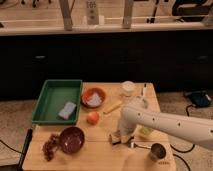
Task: Place eraser in purple bowl
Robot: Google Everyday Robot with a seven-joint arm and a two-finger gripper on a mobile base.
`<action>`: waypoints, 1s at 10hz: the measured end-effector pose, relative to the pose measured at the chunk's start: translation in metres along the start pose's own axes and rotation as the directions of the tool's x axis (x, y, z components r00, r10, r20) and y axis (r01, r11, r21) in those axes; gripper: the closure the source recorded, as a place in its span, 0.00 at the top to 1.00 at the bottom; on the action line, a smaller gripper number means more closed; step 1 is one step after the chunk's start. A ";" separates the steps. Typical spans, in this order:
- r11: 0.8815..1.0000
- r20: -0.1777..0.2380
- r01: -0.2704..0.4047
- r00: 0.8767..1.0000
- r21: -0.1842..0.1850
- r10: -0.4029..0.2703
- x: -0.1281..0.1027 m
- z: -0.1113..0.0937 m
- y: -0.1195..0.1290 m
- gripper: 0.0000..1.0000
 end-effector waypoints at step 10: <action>0.998 -0.012 0.034 0.999 0.043 -0.034 -0.021 -0.037 -0.001 0.00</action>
